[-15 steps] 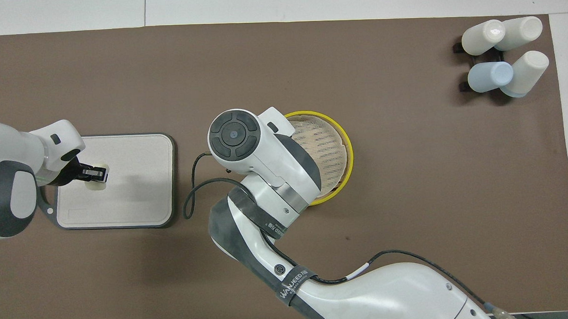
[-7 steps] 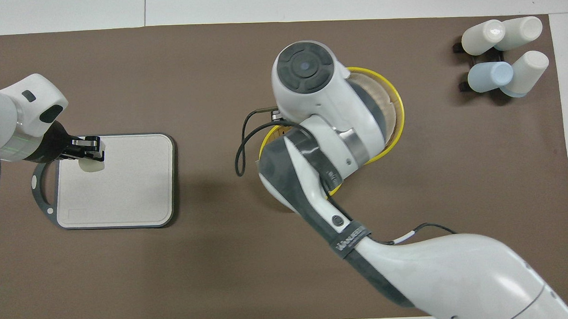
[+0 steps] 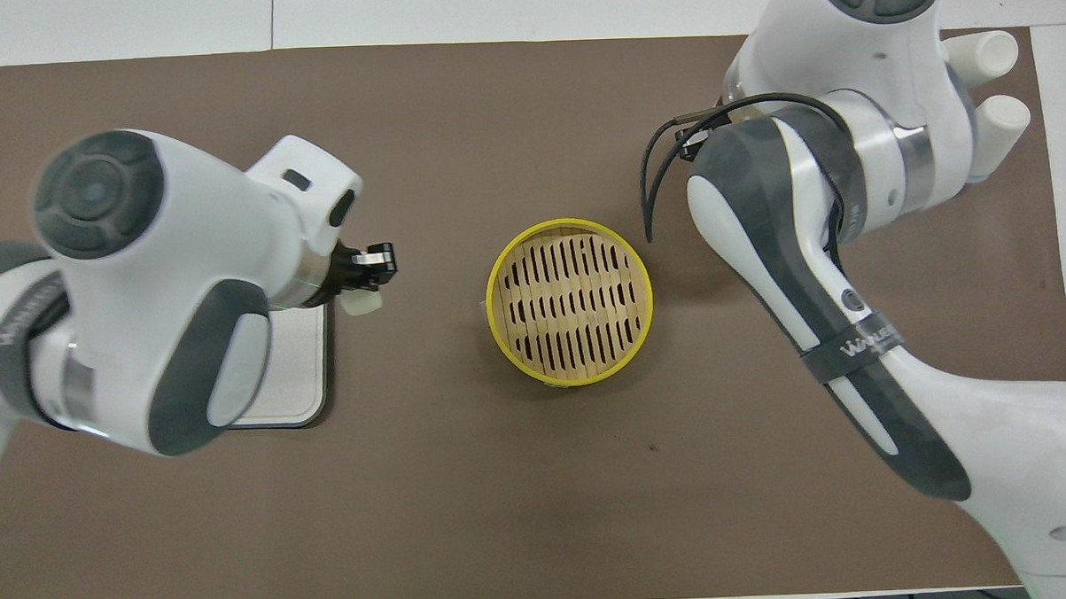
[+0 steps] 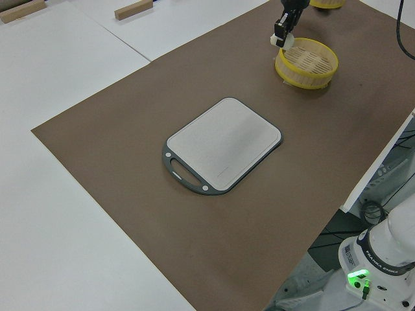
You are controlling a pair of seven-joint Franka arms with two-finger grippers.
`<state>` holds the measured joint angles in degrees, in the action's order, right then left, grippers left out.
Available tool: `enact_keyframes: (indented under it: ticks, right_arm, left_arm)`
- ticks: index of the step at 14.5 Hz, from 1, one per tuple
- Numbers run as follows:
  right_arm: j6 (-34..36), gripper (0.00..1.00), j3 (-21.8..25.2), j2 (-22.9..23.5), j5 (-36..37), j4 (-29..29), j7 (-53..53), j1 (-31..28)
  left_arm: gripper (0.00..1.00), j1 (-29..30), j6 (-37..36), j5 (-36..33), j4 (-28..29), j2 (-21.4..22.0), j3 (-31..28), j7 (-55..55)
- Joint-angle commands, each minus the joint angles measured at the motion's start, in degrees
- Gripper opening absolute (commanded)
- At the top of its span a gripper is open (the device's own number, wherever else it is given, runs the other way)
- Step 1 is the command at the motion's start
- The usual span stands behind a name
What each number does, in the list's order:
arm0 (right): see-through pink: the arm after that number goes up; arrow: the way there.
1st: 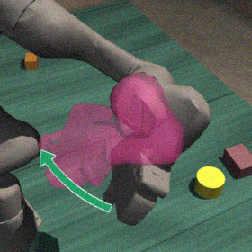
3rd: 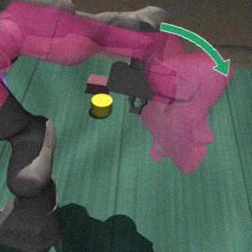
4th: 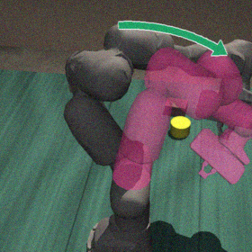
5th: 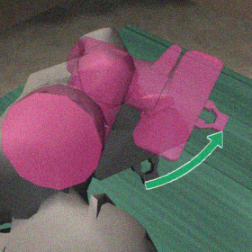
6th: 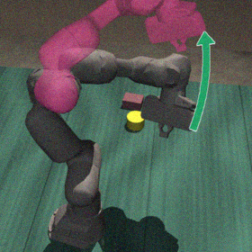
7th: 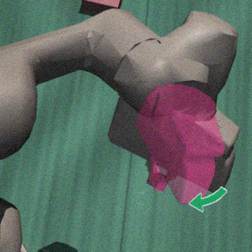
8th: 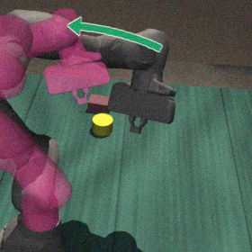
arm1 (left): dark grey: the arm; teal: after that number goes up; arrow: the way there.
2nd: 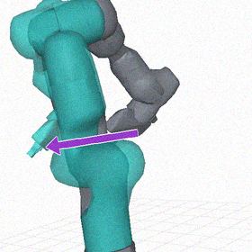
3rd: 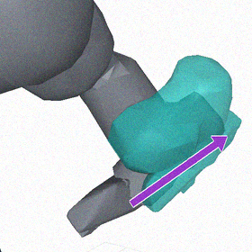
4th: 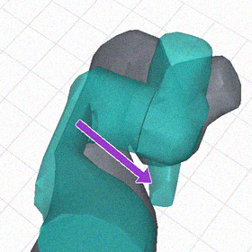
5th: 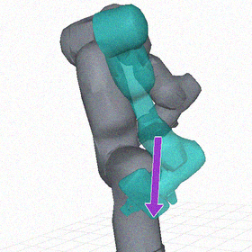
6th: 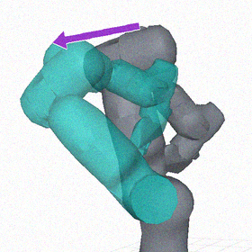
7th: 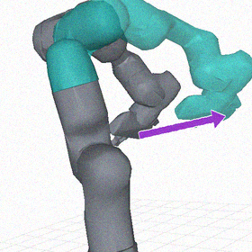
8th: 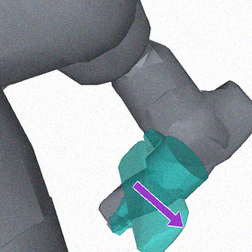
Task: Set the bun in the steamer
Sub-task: 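Carry the bun over the steamer with the left gripper while the right holds the lid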
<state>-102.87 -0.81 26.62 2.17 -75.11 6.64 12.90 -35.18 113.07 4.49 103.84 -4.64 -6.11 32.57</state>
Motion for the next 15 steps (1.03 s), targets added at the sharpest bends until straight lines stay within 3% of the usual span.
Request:
enact_keyframes:
  ticks: [1,3,7,12,14,15]
  right_arm:
    - [0.7,0.00,-1.0,-1.4,-1.4,-1.4,-6.3,-5.9]
    - [0.9,0.00,-0.9,-1.4,-3.6,-1.3,-8.0,-7.4]
    - [0.9,0.00,-0.9,-1.5,-4.3,-1.7,-8.2,-9.0]
    - [0.7,0.00,-0.9,-2.3,-4.5,-3.7,-8.6,-9.0]
    - [0.7,0.00,-0.9,-2.5,-4.5,-4.2,-8.6,-9.0]
    - [0.7,0.00,-0.9,-2.7,-4.5,-4.6,-8.6,-8.9]
  left_arm:
    - [0.26,-8.0,8.8,0.4,-1.2,-7.6,-1.3,8.6]
    - [0.26,-10.4,11.1,0.4,-0.5,-8.6,-1.2,10.2]
    - [0.26,-14.5,18.0,0.3,-0.9,-15.7,-1.4,14.0]
    - [0.29,-16.3,23.1,0.3,-0.7,-19.5,-1.4,16.6]
    - [0.45,-16.5,23.1,0.3,-0.7,-19.6,-1.4,16.8]
    - [0.62,-16.5,22.9,0.3,-0.7,-19.6,-1.4,17.3]
